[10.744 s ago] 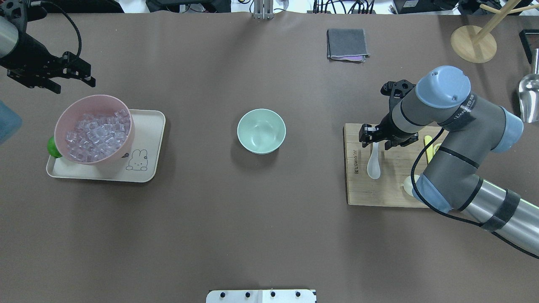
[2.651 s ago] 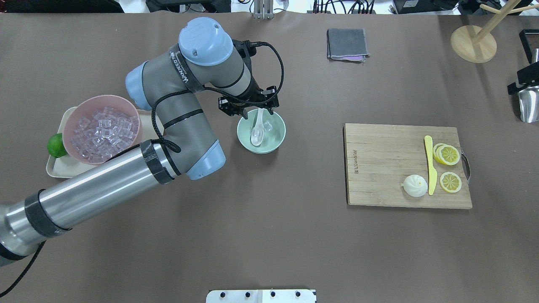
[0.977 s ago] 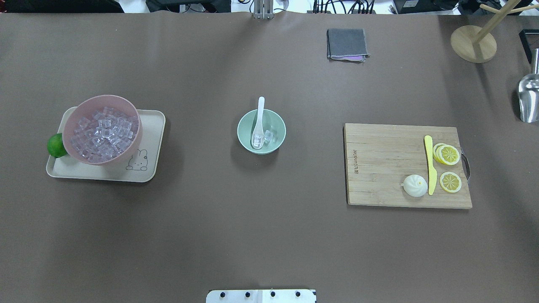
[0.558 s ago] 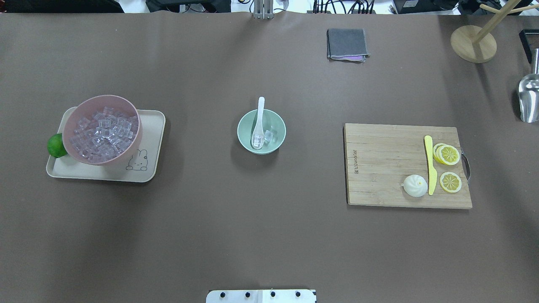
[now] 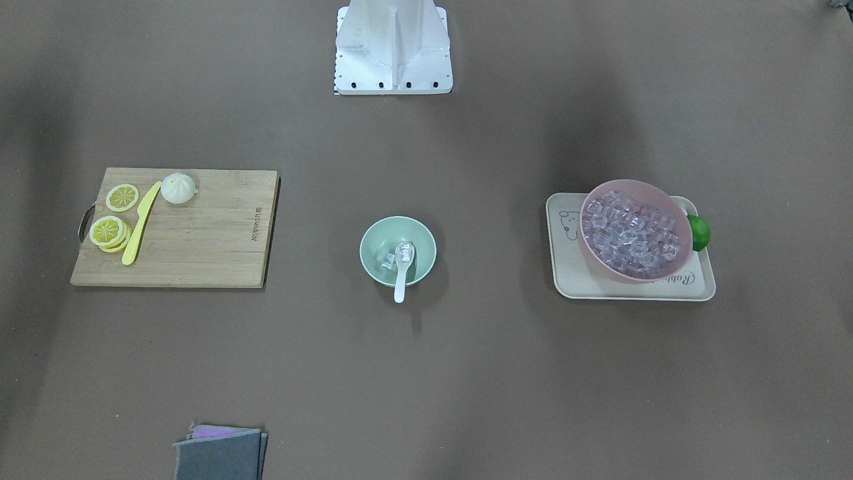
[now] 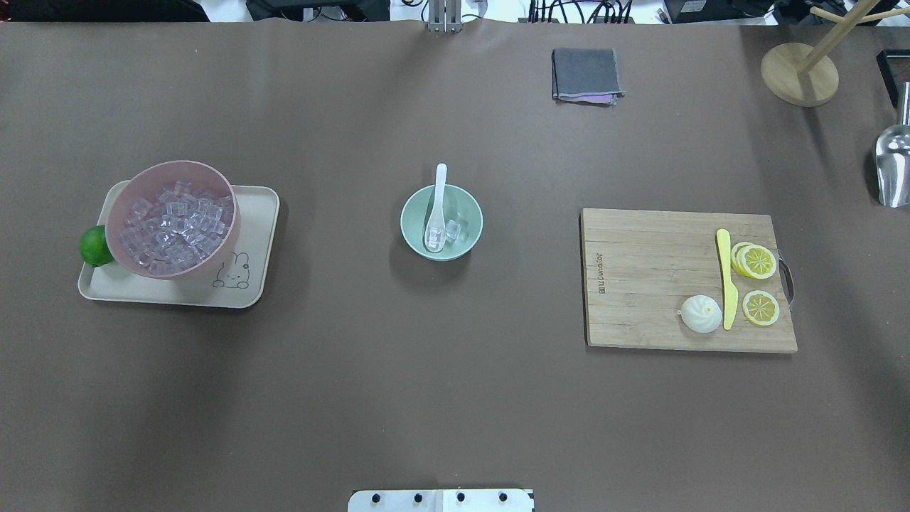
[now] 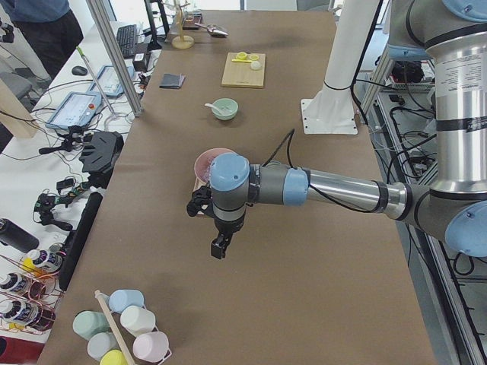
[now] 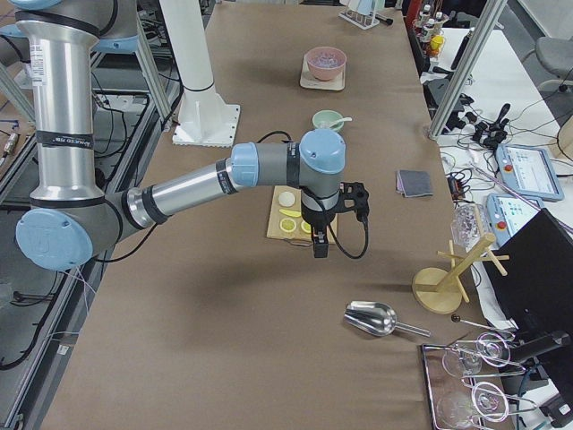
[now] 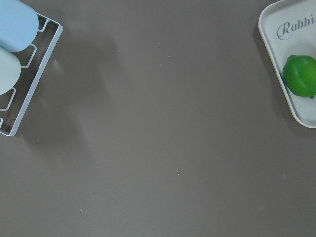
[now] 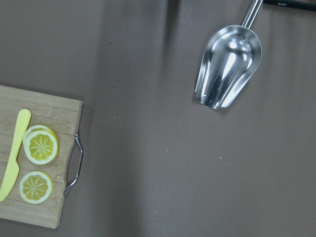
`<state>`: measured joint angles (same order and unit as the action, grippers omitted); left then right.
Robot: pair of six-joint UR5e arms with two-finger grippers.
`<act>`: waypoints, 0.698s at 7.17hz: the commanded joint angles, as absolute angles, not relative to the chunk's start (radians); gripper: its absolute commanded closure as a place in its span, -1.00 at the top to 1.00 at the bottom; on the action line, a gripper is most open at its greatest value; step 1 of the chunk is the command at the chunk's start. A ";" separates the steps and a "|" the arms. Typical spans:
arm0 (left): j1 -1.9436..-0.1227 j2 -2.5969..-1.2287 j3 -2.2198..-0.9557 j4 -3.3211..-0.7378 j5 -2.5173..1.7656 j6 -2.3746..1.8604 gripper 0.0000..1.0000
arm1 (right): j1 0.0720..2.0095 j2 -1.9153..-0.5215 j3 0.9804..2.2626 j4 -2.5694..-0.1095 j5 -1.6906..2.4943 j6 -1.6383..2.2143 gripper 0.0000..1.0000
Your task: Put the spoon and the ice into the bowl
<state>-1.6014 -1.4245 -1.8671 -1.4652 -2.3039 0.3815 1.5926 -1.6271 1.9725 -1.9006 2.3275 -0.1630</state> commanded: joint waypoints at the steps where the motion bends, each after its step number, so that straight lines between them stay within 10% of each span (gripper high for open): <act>1: -1.600 -1.436 -1.858 -1.467 -2.303 0.380 0.96 | 1.600 -1.670 1.970 -1.901 2.319 -0.250 1.00; 5: -1.605 -1.420 -1.865 -1.462 -2.302 0.387 0.96 | 1.615 -1.759 1.950 -1.898 2.318 -0.299 1.00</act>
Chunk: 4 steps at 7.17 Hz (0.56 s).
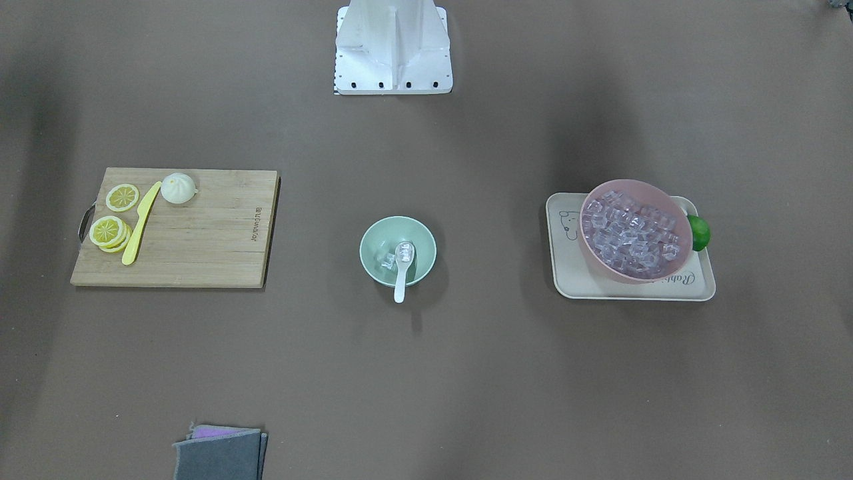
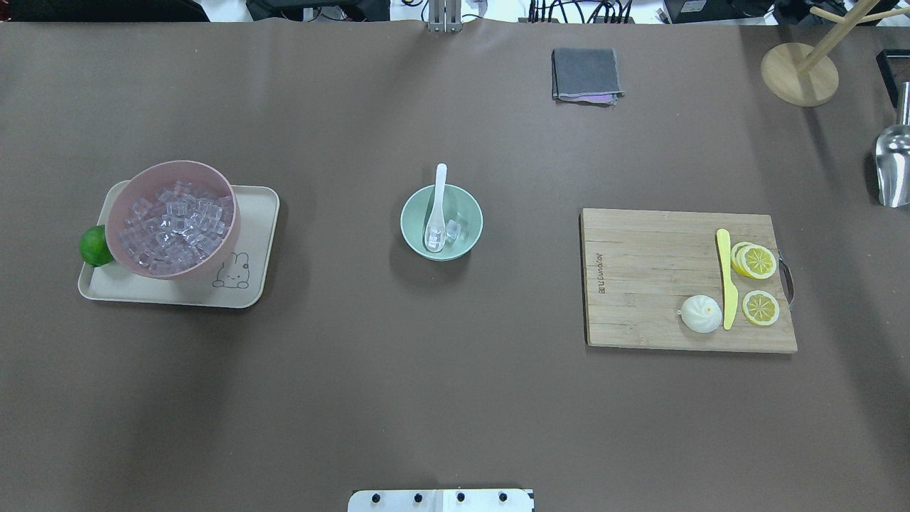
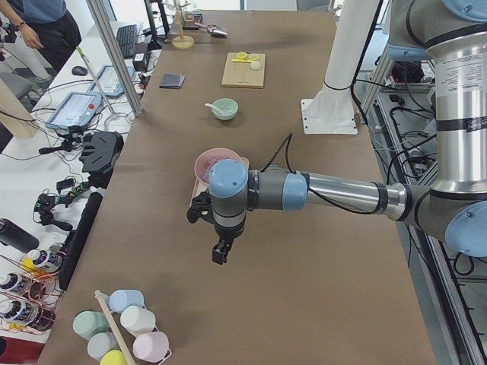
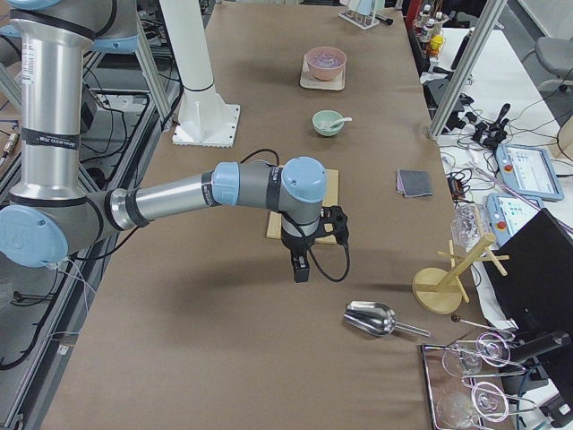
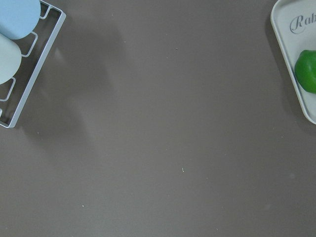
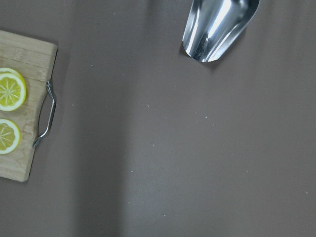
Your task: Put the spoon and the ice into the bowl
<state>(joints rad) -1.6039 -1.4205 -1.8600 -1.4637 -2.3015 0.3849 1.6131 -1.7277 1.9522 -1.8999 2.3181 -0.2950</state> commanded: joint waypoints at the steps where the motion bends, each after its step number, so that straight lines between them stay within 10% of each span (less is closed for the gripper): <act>1: -1.605 -1.419 -1.867 -1.462 -2.301 0.387 0.96 | 1.617 -1.779 1.950 -1.898 2.318 -0.314 1.00; 4: -1.603 -1.431 -1.856 -1.462 -2.299 0.379 0.96 | 1.618 -1.784 1.947 -1.898 2.318 -0.314 1.00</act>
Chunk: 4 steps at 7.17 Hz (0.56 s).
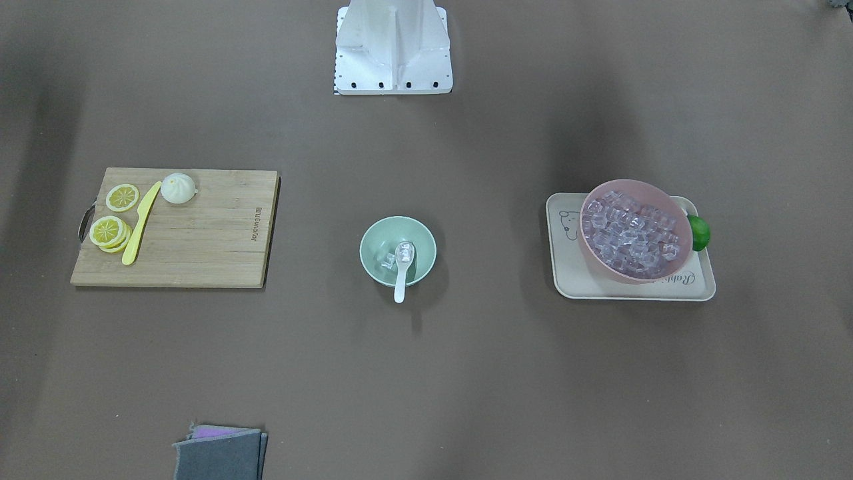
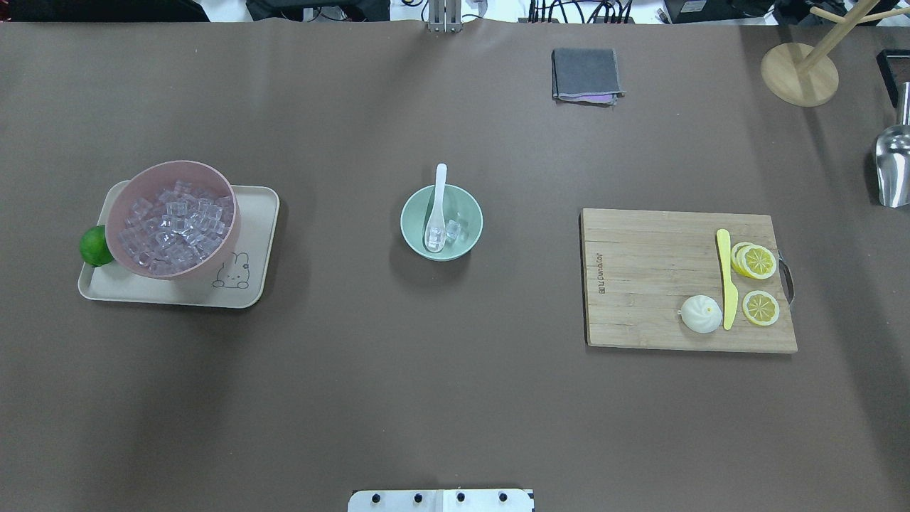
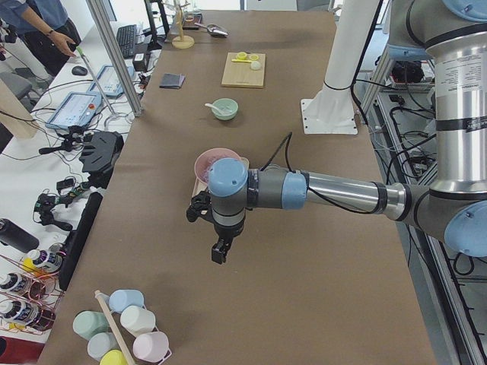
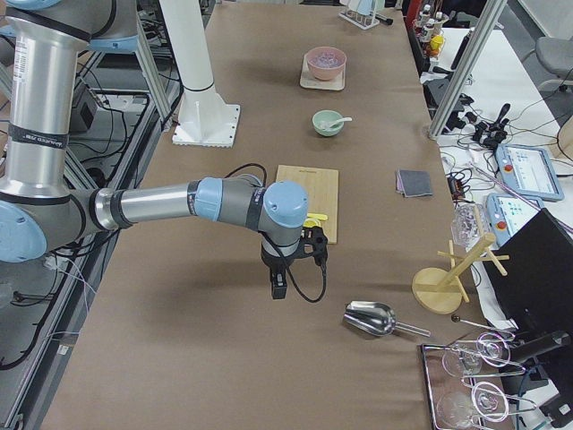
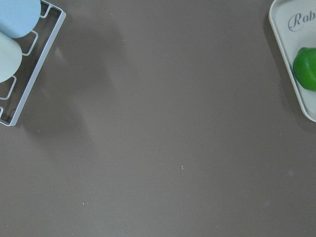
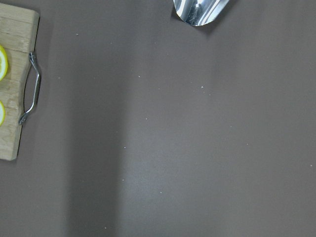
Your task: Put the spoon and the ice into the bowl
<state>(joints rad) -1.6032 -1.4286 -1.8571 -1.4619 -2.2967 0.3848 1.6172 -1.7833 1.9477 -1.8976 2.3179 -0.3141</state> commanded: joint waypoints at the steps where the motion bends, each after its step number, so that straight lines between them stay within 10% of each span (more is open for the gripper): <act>1: -1.601 -1.431 -1.861 -1.462 -2.295 0.377 0.96 | 1.618 -1.784 1.947 -1.896 2.318 -0.314 1.00; 4: -1.601 -1.425 -1.861 -1.463 -2.299 0.379 0.96 | 1.621 -1.786 1.945 -1.896 2.318 -0.313 1.00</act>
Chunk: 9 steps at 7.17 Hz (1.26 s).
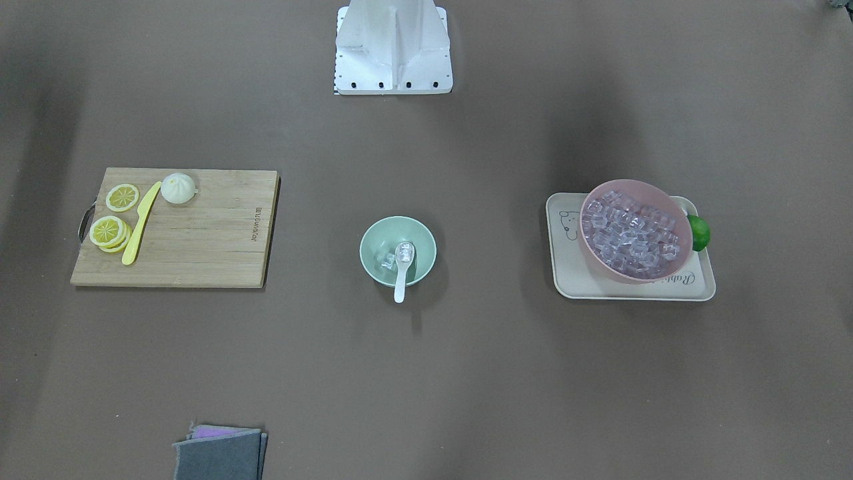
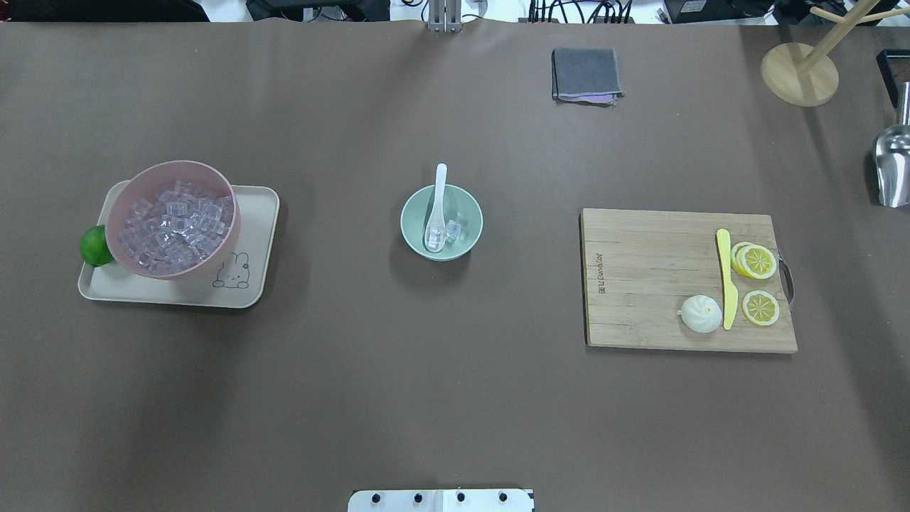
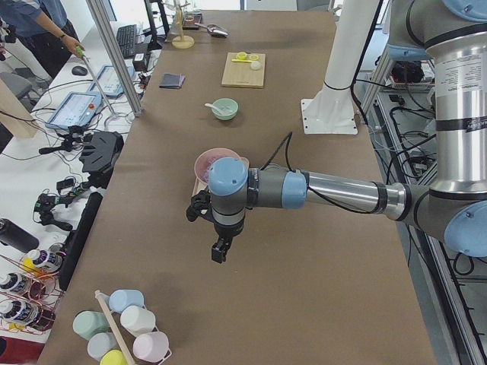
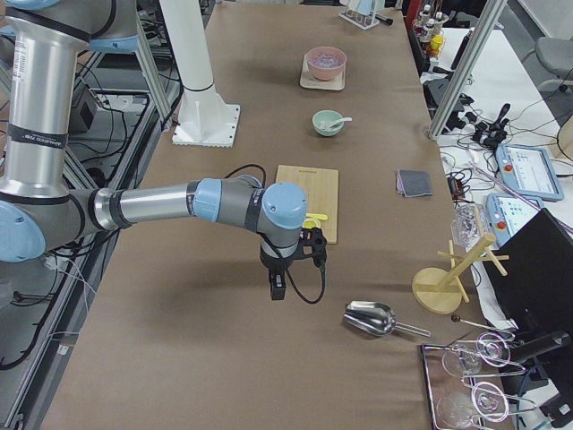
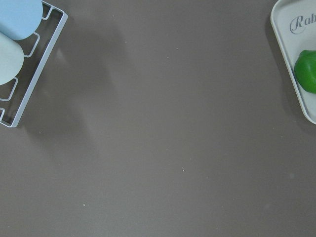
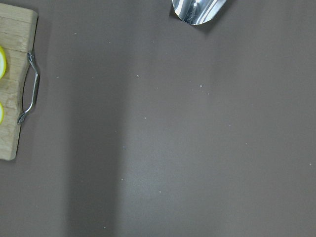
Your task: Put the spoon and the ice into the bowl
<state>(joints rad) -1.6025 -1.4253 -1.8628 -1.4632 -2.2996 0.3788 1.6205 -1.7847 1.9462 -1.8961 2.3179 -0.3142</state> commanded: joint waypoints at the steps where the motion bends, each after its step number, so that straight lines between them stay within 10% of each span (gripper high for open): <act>1: -1.603 -1.422 -1.867 -1.463 -2.301 0.379 0.96 | 1.621 -1.786 1.945 -1.896 2.318 -0.313 1.00; 9: -1.606 -1.405 -1.917 -1.456 -2.302 0.388 0.96 | 1.629 -1.783 1.936 -1.894 2.289 -0.316 1.00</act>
